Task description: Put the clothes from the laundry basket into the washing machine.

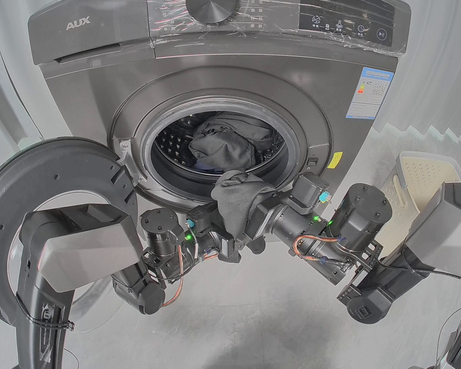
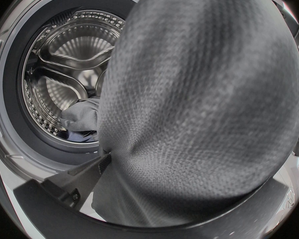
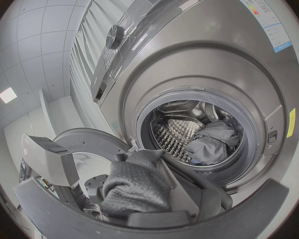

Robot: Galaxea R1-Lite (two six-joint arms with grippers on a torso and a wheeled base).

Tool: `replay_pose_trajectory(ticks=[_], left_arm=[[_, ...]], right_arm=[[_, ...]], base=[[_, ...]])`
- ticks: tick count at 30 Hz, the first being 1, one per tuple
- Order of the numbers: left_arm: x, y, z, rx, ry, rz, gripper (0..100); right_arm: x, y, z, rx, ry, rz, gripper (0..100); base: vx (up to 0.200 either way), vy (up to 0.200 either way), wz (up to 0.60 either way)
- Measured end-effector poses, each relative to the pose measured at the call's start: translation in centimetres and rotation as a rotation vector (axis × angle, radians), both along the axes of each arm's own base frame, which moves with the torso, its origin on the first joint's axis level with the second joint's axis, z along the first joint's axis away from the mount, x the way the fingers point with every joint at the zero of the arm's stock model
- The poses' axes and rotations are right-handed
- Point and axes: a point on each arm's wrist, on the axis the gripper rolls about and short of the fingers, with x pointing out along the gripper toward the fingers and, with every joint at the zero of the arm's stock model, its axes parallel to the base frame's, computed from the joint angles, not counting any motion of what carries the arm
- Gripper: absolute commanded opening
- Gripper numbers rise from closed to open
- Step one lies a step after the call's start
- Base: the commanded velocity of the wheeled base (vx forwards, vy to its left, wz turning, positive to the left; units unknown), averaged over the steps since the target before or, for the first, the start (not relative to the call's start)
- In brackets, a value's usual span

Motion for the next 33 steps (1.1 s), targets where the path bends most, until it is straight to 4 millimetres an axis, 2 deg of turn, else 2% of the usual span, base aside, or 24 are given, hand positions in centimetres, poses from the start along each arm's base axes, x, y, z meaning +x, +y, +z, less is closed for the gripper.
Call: replay_pose_trajectory(ticks=[1,11,17,24,29,33], left_arm=[[0.1,0.0,-0.1,0.001,0.001,0.002,0],[0.1,0.0,-0.4,0.002,0.007,0.002,0],[0.0,0.3,0.5,-0.02,0.005,0.02,0],[-1.6,2.1,3.0,-0.041,0.012,0.049,0],[-3.5,3.5,5.7,-0.093,0.012,0.064,0],[-4.8,4.3,7.4,-0.121,0.002,0.069,0]], right_arm=[[0.0,0.0,0.1,0.001,0.0,0.0,0],[0.1,-0.5,0.5,0.011,-0.006,-0.01,0],[0.3,-1.4,0.7,0.01,-0.006,-0.033,0],[0.8,-4.0,0.1,-0.019,0.029,-0.096,0],[0.6,-5.4,-1.5,-0.07,0.087,-0.125,0],[0.6,-5.5,-3.3,-0.115,0.134,-0.125,0]], base=[[0.0,0.0,0.0],[0.0,0.0,0.0],[0.0,0.0,0.0],[0.0,0.0,0.0],[0.0,0.0,0.0],[0.0,0.0,0.0]])
